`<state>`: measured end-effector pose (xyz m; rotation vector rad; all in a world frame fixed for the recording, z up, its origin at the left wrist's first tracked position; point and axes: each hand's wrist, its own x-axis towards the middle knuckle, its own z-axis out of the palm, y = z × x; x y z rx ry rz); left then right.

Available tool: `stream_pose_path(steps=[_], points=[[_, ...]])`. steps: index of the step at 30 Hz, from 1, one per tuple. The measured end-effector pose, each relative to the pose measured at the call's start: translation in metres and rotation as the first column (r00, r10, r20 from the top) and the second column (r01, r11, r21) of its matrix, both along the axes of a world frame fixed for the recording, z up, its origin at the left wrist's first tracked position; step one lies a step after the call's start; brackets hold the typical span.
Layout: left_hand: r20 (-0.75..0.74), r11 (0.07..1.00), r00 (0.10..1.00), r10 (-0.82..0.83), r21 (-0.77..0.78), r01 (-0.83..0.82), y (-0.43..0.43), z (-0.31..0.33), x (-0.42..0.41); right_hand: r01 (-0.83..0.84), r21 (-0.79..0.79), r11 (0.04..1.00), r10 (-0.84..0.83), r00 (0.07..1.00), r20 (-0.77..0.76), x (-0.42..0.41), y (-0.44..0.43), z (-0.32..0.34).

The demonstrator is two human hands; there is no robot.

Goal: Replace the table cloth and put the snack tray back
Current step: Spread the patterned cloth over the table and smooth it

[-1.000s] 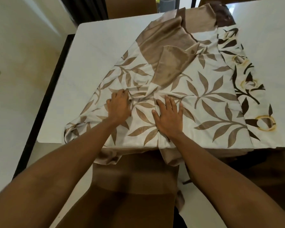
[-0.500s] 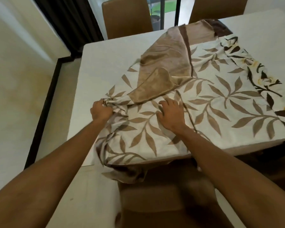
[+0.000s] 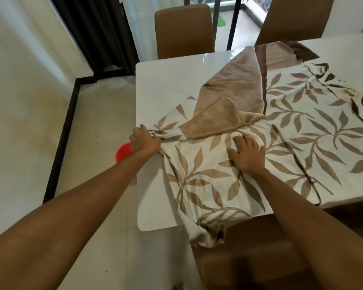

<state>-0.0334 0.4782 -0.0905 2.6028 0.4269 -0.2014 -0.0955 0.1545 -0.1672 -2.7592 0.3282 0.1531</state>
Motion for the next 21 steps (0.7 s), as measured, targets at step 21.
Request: stream_pose_path(steps=[21], points=[[0.078,0.806,0.815,-0.575,-0.12,0.58,-0.144,-0.041,0.132,0.201,0.196,0.96,-0.258,0.905,0.338,0.107,0.034,-0.016]])
